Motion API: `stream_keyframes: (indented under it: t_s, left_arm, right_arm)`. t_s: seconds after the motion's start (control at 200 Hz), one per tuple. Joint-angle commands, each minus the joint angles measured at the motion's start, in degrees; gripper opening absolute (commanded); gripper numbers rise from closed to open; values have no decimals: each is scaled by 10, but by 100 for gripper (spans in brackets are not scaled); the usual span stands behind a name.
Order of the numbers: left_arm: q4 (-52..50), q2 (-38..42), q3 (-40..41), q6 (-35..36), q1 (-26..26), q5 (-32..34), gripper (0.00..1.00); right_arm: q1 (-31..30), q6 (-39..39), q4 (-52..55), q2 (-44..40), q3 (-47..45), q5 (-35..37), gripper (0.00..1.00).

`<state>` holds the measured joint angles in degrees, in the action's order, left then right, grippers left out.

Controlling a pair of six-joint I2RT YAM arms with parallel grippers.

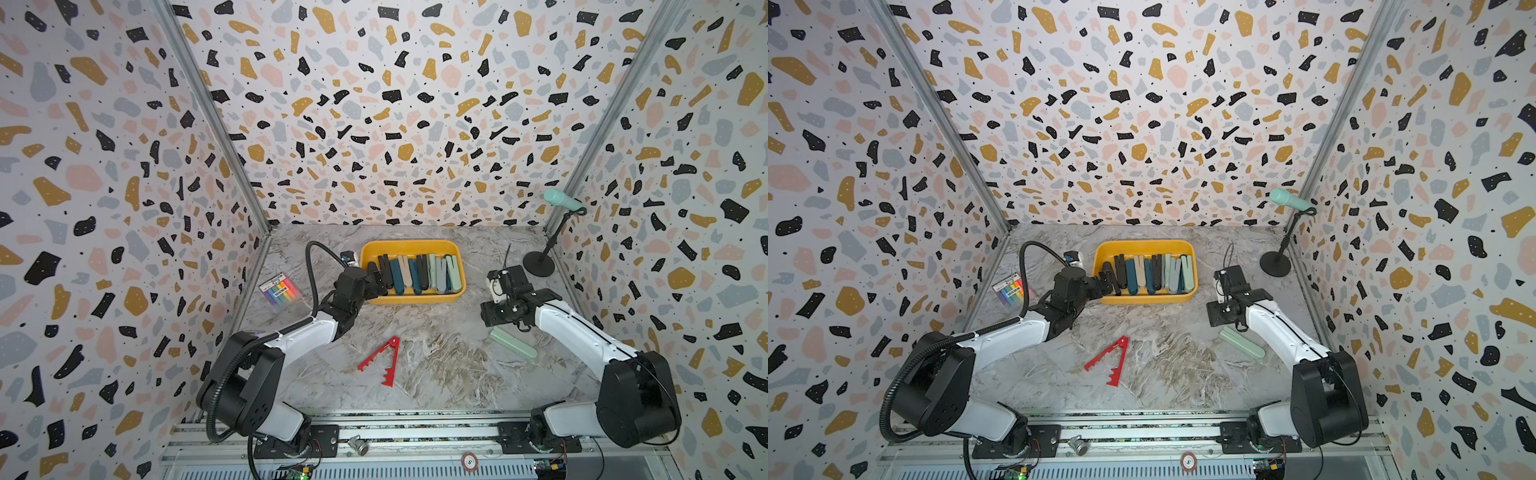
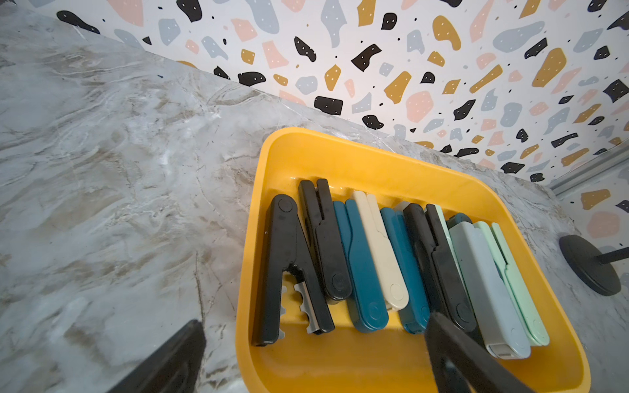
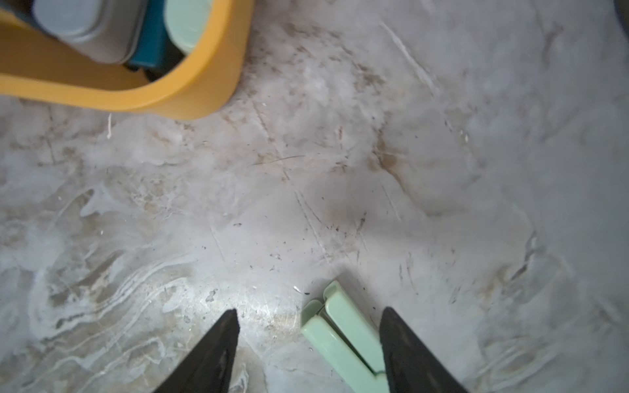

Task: Put the pruning pliers into the storage box
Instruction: Place the pruning pliers in the storage box, then pick up the pruning pliers from the center of the board.

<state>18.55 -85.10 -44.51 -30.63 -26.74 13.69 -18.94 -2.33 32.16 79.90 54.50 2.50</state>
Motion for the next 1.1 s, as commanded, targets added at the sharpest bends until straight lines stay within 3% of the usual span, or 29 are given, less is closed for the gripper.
stream_keyframes:
  t_s: [0.0, 0.095, 0.37, 0.671, 0.841, 1.096]
  left_arm:
    - [30, -2, 1, 12, 0, -14, 99]
    - [39, -1, 7, 14, 0, -13, 100]
    - [44, -21, -10, 33, 1, -30, 100]
    - [68, -36, -15, 33, 1, -56, 99]
    - [73, -42, -12, 28, 1, -63, 99]
    - [72, -41, -13, 26, 1, -66, 99]
  right_arm:
    - [-19, 128, 91, 44, 45, 55, 67]
    - [-27, 178, 94, 49, 19, 61, 67]
    - [-7, 214, 87, 45, -16, 44, 67]
    - [34, 231, 86, 6, -59, 45, 68]
    - [77, 229, 108, 32, -48, 18, 68]
    - [76, 229, 101, 43, -56, 28, 66]
